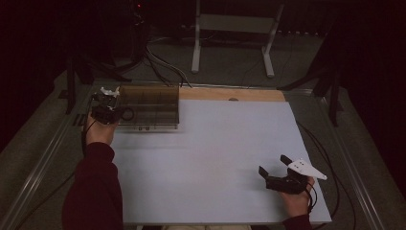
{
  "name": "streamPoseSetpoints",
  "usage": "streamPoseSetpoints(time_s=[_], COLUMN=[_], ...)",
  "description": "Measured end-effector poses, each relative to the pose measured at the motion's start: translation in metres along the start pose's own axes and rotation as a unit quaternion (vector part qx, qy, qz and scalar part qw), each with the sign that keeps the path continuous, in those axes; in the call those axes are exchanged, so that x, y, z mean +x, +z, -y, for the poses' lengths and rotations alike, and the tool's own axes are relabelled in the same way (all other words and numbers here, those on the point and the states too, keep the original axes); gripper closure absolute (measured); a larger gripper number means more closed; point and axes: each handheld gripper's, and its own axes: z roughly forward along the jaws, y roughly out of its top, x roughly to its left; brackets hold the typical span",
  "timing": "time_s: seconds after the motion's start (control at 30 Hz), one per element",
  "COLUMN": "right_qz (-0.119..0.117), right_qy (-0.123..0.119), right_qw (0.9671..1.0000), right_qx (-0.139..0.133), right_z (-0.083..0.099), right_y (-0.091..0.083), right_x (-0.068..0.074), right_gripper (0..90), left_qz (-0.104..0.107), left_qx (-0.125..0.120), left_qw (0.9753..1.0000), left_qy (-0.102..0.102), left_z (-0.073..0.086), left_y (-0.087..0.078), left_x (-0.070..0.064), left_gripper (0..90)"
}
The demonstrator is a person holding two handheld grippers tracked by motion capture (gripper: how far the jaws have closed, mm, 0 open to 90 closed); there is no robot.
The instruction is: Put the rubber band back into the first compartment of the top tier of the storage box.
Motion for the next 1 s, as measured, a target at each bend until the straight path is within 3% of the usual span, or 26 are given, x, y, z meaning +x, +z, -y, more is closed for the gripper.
streamPoseSetpoints(time_s=[0.2,0.67,0.73,0.83,1.0], right_qz=[0.0,0.0,0.0,0.0,0.0], right_qy=[0.001,0.004,0.004,0.005,0.005], right_qw=[1.0,1.0,1.0,1.0,1.0], right_qx=[0.001,0.001,0.001,0.001,0.001], right_z=[0.0,0.0,0.0,0.0,0.0], right_y=[0.0,0.0,0.0,0.0,0.0], right_x=[0.0,0.0,-0.001,-0.001,-0.001], right_gripper=[0.1,0.1,0.1,0.1,0.1], left_qz=[-0.003,0.01,0.012,0.013,0.003], left_qx=[0.01,0.02,0.017,-0.007,-0.025], left_qw=[0.9999,0.9997,0.9997,0.9991,0.999], left_qy=[-0.003,-0.01,-0.012,-0.039,-0.036], left_z=[0.004,0.011,0.011,0.012,0.012], left_y=[0.004,0.012,0.012,0.009,0.003], left_x=[0.002,0.001,0.001,0.004,0.004], left_gripper=[88.3,85.9,73.0,53.3,33.5])
